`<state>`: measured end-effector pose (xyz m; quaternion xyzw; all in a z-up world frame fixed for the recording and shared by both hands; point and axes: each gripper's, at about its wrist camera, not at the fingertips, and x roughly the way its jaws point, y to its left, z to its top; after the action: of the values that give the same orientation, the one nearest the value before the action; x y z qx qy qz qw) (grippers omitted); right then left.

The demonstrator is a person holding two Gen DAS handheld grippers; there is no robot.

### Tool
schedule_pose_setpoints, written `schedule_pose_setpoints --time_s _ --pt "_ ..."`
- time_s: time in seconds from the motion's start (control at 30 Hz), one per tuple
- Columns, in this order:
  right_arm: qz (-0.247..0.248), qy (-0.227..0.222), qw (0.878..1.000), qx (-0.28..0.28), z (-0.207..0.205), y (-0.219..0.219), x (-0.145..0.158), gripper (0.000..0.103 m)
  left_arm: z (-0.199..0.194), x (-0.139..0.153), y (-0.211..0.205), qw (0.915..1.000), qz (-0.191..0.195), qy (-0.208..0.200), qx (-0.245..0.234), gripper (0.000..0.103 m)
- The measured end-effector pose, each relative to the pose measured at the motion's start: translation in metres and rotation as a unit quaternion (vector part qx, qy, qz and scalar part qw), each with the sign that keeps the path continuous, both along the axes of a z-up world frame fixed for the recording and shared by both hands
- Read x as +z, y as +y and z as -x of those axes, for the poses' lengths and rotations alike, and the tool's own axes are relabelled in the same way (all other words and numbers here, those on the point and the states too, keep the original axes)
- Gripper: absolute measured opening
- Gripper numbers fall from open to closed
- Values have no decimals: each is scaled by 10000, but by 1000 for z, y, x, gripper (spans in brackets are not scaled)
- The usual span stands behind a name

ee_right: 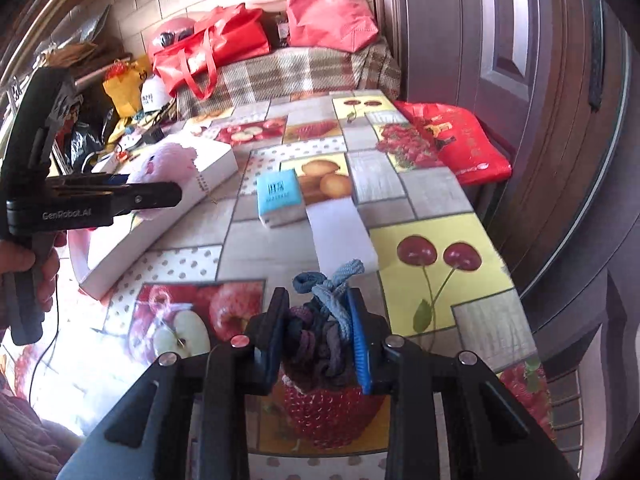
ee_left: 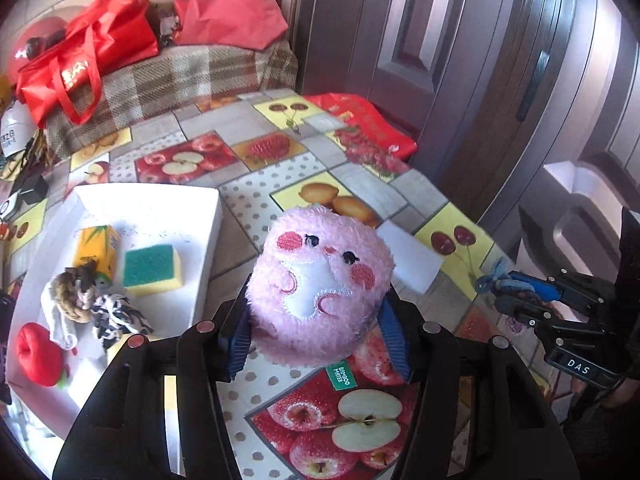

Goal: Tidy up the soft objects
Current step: 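Lift the pink plush and knotted rope and carry them toward the tray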

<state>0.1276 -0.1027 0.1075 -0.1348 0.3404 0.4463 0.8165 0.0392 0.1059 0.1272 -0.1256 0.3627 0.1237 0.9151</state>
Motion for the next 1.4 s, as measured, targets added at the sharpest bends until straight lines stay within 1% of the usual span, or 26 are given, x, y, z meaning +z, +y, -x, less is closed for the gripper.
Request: schedule_pose_setpoints --time_s 0.17,0.27,0.37,0.5,0.63,0.73,0.83,0.93,1.1,1.27,1.4 --pt "-571 -184 9982 64 13 1 45 29 51 53 10 9964 -129 -699 454 56" --pt "-874 -277 9957 152 22 4 68 29 86 82 15 9917 -275 -1044 705 56" --pt "-1167 -392 9922 213 28 7 90 29 127 110 26 9844 -454 -1334 1049 56" --pt "-1629 -369 9857 240 33 8 115 29 189 146 41 9687 -664 -1728 1655 56" --pt "-1979 -369 9792 240 38 12 132 28 249 174 54 9486 -997 -1965 2271 56" --pt "-2133 -423 9757 275 45 18 141 28 288 187 64 9348 -1136 -2071 2654 56" --pt "-2265 -418 9725 339 53 25 145 28 318 194 69 9246 -1251 -2138 2894 56" --pt "-2345 -379 9704 430 60 34 148 28 339 195 70 9194 -1305 -2175 3008 56" --pt "-2411 -466 9676 585 77 46 156 28 361 198 72 9149 -1329 -2270 3063 56" --pt "-2472 -649 9645 658 92 54 169 29 374 203 75 9129 -1339 -2397 3020 56" --pt "-2533 -857 9612 674 101 58 180 29 376 205 79 9137 -1320 -2483 2933 56"
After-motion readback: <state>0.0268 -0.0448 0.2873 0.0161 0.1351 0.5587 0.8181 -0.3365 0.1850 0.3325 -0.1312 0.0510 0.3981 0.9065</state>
